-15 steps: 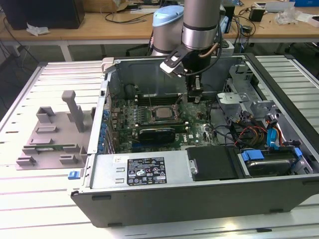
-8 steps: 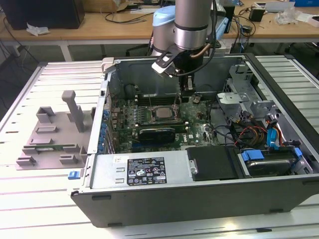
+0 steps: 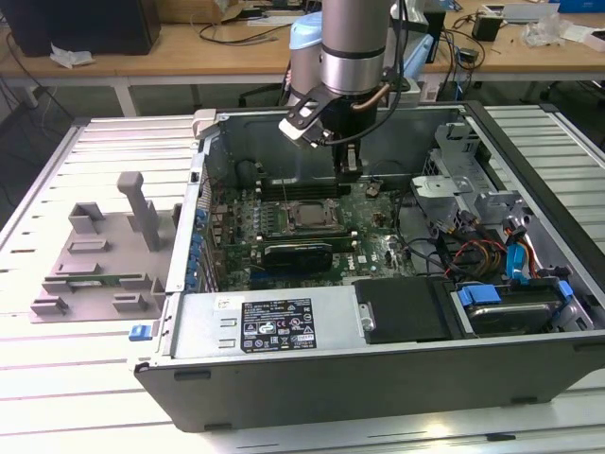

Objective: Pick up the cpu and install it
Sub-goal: 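Close the cpu cover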

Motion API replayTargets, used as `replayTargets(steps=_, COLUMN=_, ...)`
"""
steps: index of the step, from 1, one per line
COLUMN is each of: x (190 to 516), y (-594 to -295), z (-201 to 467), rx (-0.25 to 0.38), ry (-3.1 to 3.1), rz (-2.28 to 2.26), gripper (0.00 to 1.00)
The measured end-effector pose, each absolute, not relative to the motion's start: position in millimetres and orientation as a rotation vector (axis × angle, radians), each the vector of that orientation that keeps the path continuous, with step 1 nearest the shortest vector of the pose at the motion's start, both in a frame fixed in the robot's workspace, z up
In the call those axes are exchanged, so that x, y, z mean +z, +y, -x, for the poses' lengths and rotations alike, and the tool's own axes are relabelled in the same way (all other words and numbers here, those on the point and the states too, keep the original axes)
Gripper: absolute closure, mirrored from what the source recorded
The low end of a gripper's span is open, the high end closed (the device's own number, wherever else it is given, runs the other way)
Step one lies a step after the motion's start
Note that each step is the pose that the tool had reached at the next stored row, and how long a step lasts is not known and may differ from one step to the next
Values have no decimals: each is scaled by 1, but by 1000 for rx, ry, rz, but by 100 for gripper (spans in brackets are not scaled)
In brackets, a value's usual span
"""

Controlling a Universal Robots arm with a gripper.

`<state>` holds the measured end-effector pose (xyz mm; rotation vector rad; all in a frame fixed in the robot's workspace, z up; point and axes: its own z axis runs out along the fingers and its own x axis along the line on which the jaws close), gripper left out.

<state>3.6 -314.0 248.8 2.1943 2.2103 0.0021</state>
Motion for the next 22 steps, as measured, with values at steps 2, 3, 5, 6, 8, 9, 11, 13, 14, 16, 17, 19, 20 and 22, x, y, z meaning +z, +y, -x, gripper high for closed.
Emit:
replayTargets(steps=2, x=249, y=-314, z=-4, rx=2, ry=2210, rz=-2194, gripper=89)
replayTargets(steps=3, x=249, y=-314, z=-4, rx=2, ry=2210, rz=-2194, gripper=89)
replayTargets(steps=5, x=249, y=-314, z=-1, rx=2, ry=2210, rz=-2194, gripper=89)
replayTargets(steps=6, x=248, y=-314, z=3, rx=2, ry=2210, rz=-2194, gripper=89)
replayTargets(steps=8, x=247, y=-314, z=9, rx=2, ry=2210, rz=-2194, gripper=89)
replayTargets(steps=9, x=246, y=-314, z=10, rx=2, ry=2210, rz=-2194, gripper=89)
replayTargets(steps=11, x=244, y=-315, z=14, rx=2, ry=2210, rz=-2194, gripper=89)
replayTargets(steps=13, x=243, y=-316, z=17, rx=2, ry=2211, rz=-2194, gripper=89)
replayTargets(steps=14, x=242, y=-317, z=18, rx=2, ry=2211, rz=-2194, gripper=89)
replayTargets(steps=16, x=240, y=-319, z=21, rx=2, ry=2211, rz=-2195, gripper=89)
replayTargets(steps=17, x=239, y=-319, z=23, rx=2, ry=2211, rz=-2195, gripper=89)
replayTargets(steps=19, x=237, y=-320, z=29, rx=1, ry=2211, rz=-2195, gripper=89)
replayTargets(steps=20, x=237, y=-321, z=32, rx=1, ry=2211, rz=-2194, gripper=89)
replayTargets(steps=22, x=236, y=-321, z=33, rx=1, ry=2211, rz=-2195, gripper=89)
